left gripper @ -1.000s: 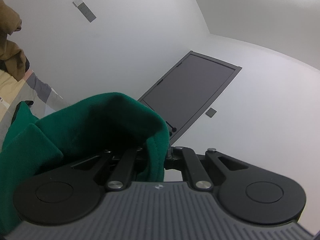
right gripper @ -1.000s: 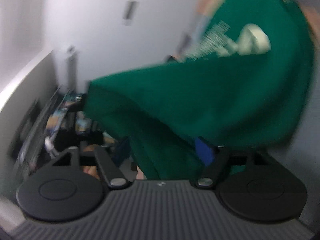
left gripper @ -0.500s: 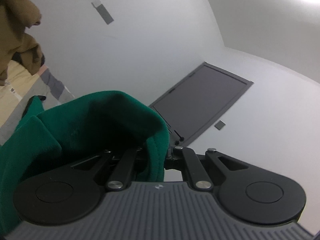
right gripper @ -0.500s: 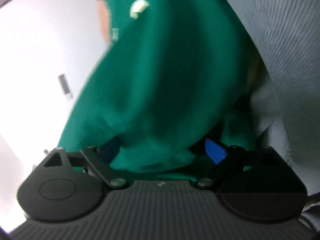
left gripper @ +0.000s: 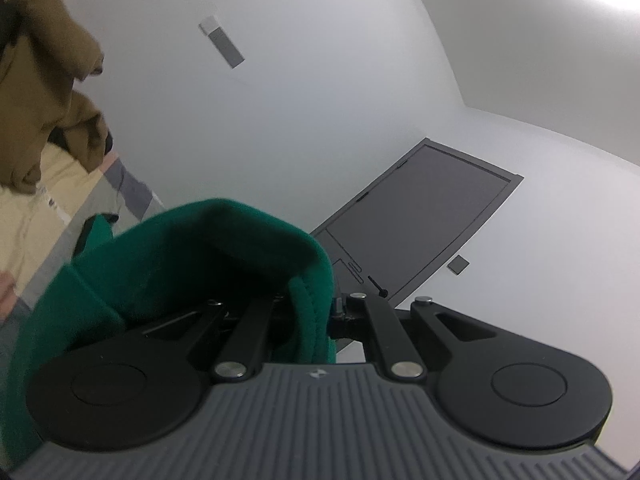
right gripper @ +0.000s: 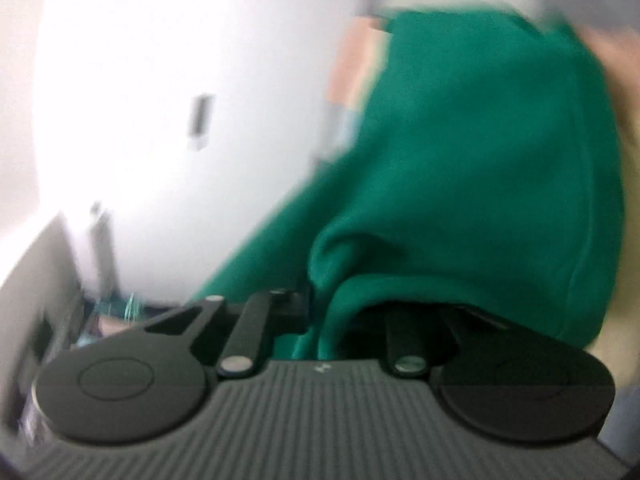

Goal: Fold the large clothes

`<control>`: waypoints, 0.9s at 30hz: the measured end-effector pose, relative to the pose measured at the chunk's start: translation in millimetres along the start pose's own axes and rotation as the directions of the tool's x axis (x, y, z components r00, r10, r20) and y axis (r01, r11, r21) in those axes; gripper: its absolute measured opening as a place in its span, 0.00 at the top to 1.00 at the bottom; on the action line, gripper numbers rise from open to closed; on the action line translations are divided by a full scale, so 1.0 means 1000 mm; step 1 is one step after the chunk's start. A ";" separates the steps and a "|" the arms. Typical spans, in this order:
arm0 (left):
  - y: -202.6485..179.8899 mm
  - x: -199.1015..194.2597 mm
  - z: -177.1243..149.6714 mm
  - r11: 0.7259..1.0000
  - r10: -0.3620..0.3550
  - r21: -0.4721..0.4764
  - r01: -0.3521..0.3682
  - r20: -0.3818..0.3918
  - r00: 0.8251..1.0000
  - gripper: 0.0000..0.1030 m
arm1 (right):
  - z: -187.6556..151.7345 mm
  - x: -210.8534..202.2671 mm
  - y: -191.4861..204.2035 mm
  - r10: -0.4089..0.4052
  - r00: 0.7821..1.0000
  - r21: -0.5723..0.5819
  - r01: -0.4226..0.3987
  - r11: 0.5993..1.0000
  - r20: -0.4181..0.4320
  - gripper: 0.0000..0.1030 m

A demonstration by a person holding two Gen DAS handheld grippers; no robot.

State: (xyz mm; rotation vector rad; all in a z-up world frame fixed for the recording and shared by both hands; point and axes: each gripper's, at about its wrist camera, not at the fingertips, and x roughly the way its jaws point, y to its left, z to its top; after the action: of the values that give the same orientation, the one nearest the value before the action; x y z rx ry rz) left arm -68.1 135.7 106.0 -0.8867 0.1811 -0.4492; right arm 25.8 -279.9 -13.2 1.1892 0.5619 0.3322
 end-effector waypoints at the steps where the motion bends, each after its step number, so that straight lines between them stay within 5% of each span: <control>1: -0.003 -0.001 0.003 1.000 -0.004 0.002 0.004 0.005 1.000 0.94 | 0.011 -0.006 0.017 0.025 1.000 -0.082 -0.025 0.996 0.003 0.85; 4: -0.016 -0.006 0.016 1.000 -0.020 0.023 0.020 0.024 1.000 0.94 | 0.037 -0.028 0.063 0.130 0.991 -0.272 -0.116 0.955 0.031 0.87; 9: -0.060 -0.018 0.042 0.989 -0.062 0.138 0.052 0.066 0.996 0.94 | 0.082 -0.070 0.145 0.301 0.953 -0.502 -0.247 0.829 0.029 0.88; 19: -0.175 -0.028 0.135 0.950 -0.172 0.290 0.118 0.169 0.970 0.93 | 0.144 -0.115 0.318 0.447 0.894 -0.778 -0.288 0.559 -0.011 0.88; 23: -0.221 -0.025 0.177 0.930 -0.198 0.344 0.127 0.180 0.964 0.93 | 0.145 -0.124 0.363 0.500 0.866 -0.822 -0.297 0.486 -0.017 0.88; 27: -0.253 -0.011 0.215 0.913 -0.163 0.399 0.085 0.167 0.972 0.93 | 0.162 -0.121 0.403 0.519 0.854 -0.829 -0.305 0.469 -0.021 0.88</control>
State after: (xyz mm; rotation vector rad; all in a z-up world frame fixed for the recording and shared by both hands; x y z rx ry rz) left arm -83.0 153.8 437.5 -0.5455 -0.1464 -0.4921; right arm 38.4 -329.0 434.4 0.4015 -0.1537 0.7704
